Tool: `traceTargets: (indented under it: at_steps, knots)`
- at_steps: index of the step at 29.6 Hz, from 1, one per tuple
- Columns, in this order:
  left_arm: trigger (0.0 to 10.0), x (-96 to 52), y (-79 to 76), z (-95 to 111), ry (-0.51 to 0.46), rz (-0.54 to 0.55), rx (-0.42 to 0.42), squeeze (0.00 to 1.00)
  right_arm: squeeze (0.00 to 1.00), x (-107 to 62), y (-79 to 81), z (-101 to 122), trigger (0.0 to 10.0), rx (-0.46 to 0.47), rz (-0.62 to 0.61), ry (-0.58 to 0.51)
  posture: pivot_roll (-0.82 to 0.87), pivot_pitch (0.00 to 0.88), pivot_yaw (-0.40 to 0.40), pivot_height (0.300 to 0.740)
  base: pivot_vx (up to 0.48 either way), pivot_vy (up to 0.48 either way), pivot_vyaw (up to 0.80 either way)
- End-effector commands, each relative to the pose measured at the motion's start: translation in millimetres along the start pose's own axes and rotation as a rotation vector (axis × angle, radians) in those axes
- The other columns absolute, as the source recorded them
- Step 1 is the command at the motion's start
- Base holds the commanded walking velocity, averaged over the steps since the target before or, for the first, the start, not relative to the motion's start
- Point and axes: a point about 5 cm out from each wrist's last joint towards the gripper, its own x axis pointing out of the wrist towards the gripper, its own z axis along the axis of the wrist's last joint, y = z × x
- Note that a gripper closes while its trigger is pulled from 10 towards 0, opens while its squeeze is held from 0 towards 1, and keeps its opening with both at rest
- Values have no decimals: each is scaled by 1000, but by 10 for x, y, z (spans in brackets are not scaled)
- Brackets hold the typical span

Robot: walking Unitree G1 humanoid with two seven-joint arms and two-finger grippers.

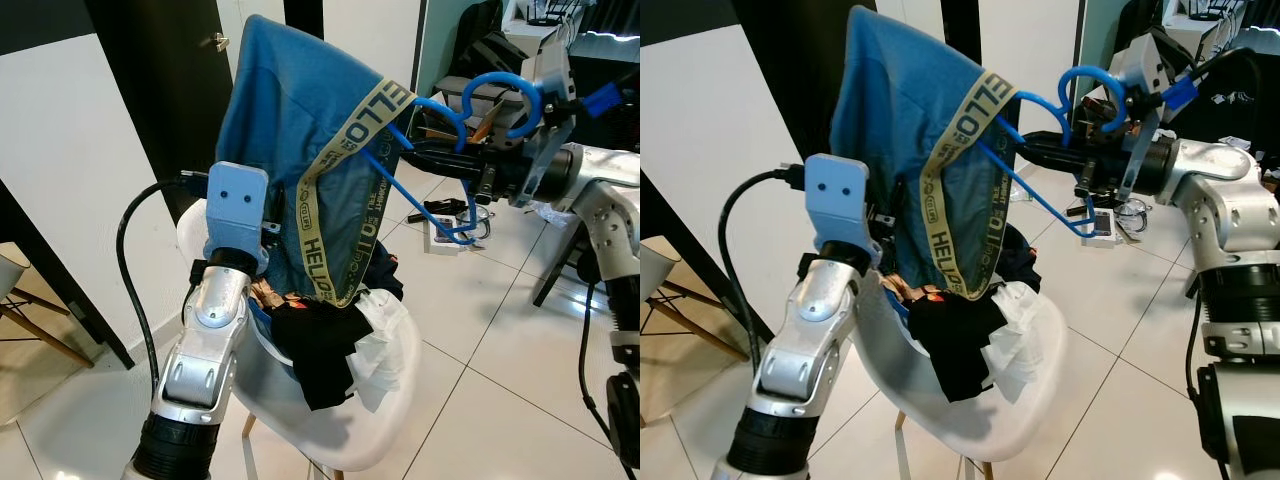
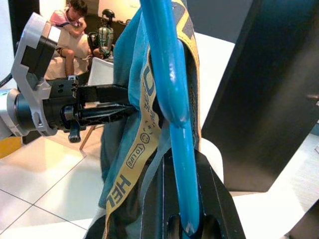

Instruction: Hang hanger

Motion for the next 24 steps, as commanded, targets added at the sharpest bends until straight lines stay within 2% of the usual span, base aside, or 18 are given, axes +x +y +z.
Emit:
traceTargets:
  at_steps: [1,18,23,24]
  knots:
    - [0,-20,9,-4,-3,10,-7,0,0,30,20,33,10000,-15,8,-17,-59,0,33,740,0,0,0]
    - [0,-19,-15,1,-8,-9,-41,0,0,113,-26,-33,10000,-6,-66,7,-58,0,27,740,0,0,0]
    - [0,-80,-54,-44,1,-97,-56,0,0,118,-89,-35,10000,-1,-123,27,-57,0,25,740,0,0,0]
    - [0,-139,-75,-101,13,-184,-56,0,0,110,-117,-34,10000,7,-147,34,-58,0,25,740,0,0,0]
